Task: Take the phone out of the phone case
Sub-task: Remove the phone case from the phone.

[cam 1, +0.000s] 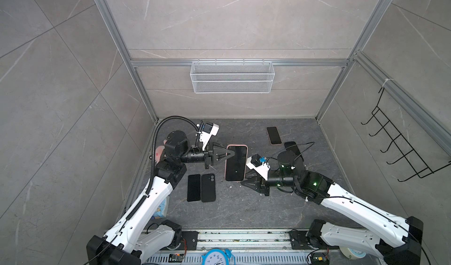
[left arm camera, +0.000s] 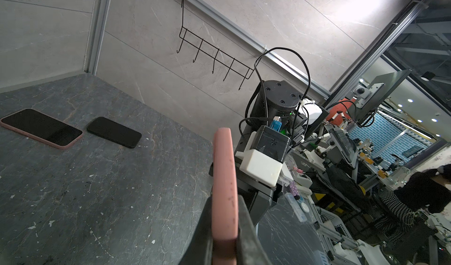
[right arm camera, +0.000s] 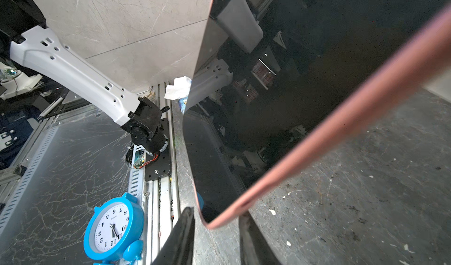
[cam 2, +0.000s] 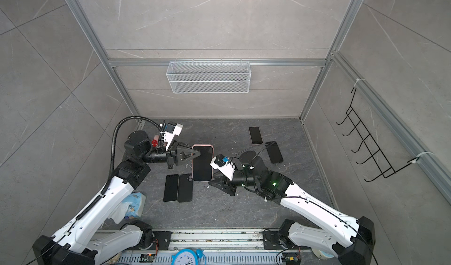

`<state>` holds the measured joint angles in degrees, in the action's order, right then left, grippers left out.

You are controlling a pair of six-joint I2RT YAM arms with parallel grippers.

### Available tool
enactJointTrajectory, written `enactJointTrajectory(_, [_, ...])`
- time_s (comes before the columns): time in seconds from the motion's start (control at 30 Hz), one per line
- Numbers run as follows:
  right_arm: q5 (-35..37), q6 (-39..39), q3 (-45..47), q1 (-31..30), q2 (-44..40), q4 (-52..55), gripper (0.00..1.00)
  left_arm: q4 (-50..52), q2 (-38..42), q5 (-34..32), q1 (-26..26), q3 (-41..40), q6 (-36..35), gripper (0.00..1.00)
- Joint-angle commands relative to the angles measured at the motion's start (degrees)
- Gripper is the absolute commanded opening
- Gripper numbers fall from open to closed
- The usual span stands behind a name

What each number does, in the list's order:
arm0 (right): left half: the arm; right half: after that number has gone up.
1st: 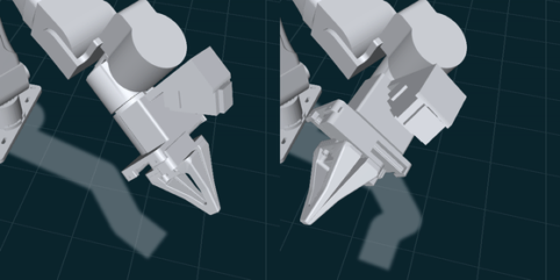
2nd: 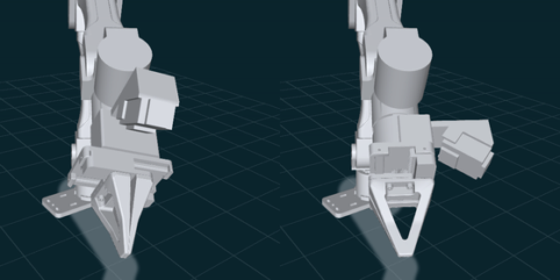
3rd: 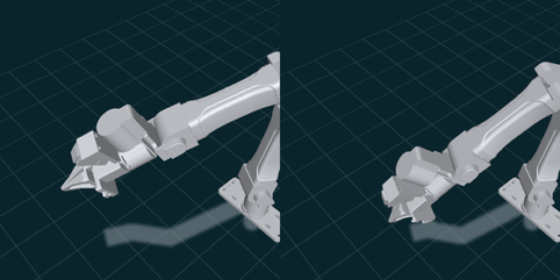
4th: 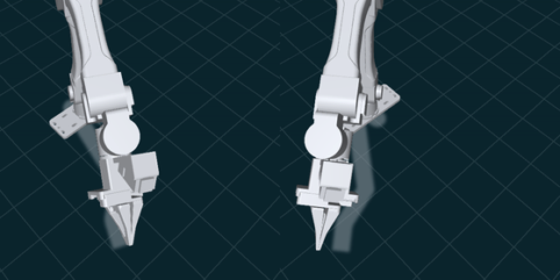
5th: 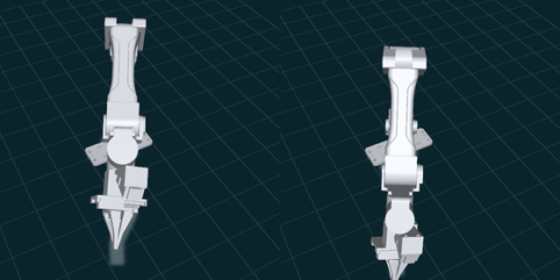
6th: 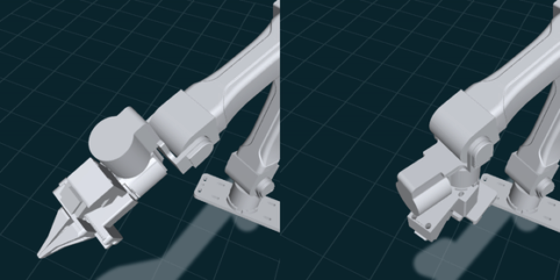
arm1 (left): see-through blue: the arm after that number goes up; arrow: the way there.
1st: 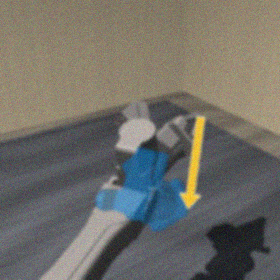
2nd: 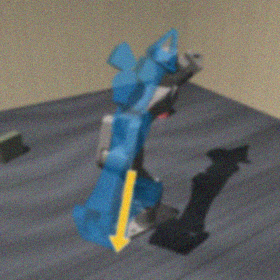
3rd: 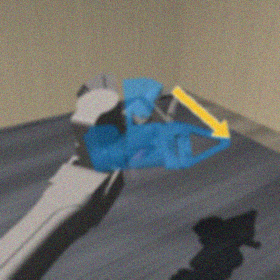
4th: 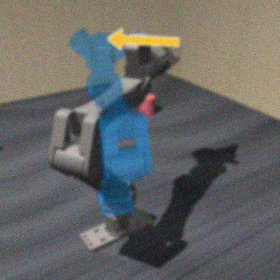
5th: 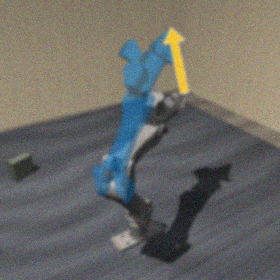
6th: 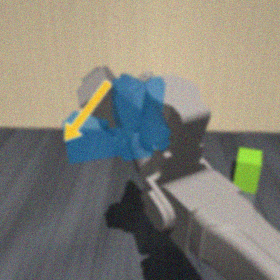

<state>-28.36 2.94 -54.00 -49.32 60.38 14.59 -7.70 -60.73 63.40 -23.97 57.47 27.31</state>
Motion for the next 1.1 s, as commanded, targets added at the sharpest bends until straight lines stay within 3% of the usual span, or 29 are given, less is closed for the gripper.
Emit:
enactJointTrajectory(0.0, [-1.2, -1.1, 0.6, 0.4, -0.8, -2.0, 0.32, -5.3, 0.9, 1.0, 0.0, 0.5, 1.5, 0.00])
enactJointTrajectory(0.33, [-2.4, -1.5, 0.5, 1.0, -0.1, -2.9, 0.26, -6.4, 0.5, 0.7, 0.0, 0.0, 2.2, 0.00])
enactJointTrajectory(0.9, [-5.4, -0.5, 1.7, 1.5, 0.5, -7.0, 0.04, -11.0, -0.9, -0.1, 0.0, -1.3, 5.7, 0.00])
enactJointTrajectory(1.07, [-6.9, 4.4, 2.3, 1.6, 1.5, -8.5, 0.00, -12.9, -2.3, -2.3, 0.0, -2.0, 8.6, 0.00])
